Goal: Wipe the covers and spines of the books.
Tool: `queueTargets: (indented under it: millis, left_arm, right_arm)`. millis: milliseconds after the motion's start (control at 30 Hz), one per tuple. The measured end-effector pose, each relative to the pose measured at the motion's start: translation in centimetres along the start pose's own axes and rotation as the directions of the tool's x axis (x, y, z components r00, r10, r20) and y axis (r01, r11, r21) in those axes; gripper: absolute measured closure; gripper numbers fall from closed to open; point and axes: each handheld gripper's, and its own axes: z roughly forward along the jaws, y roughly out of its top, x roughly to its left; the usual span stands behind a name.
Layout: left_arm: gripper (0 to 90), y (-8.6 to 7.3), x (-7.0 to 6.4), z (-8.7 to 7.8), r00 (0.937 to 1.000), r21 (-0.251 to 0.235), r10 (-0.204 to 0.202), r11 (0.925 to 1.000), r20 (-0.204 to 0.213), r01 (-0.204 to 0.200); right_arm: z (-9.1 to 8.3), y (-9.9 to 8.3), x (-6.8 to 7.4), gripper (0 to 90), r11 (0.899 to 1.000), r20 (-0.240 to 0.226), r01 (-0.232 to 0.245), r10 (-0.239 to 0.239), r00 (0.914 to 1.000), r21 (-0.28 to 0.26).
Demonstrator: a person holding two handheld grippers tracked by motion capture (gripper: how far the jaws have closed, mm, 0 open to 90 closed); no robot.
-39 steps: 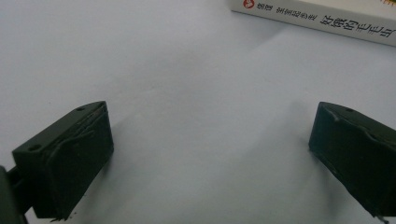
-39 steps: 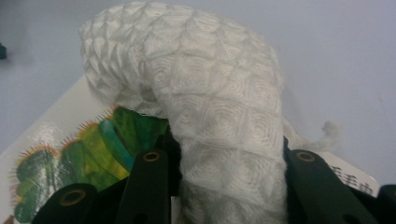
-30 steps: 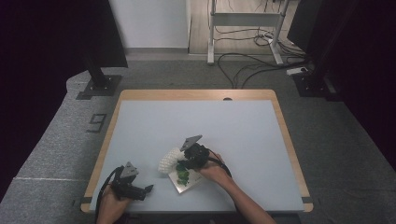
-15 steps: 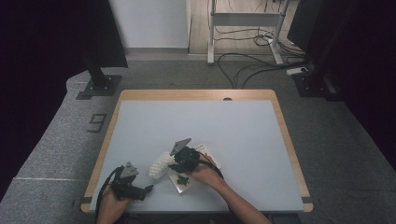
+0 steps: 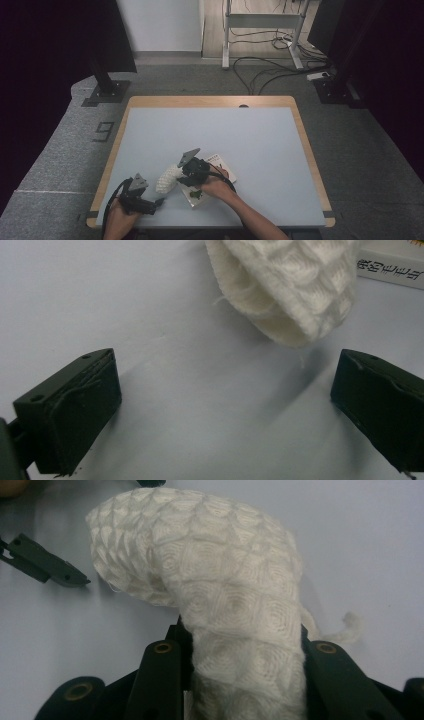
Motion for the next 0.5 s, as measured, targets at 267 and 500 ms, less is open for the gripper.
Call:
queueTargets:
  millis: [267,500]
  left_arm:
    - [0.0,0.0,0.0,0.0,1.0000,0.001,0.001,1.0000,0.000,-0.001]
    - [0.0,0.0,0.0,0.0,1.0000,0.001,-0.001,1.0000,0.000,0.001]
  right_arm:
    - [-1.1,1.1,-0.2,64.3,1.000,-0.001,0.002,-0.002,1.0000,-0.029]
    - [-2.3,1.7,-0.5,64.1,0.999,0.020,0.010,-0.010,0.9998,-0.046]
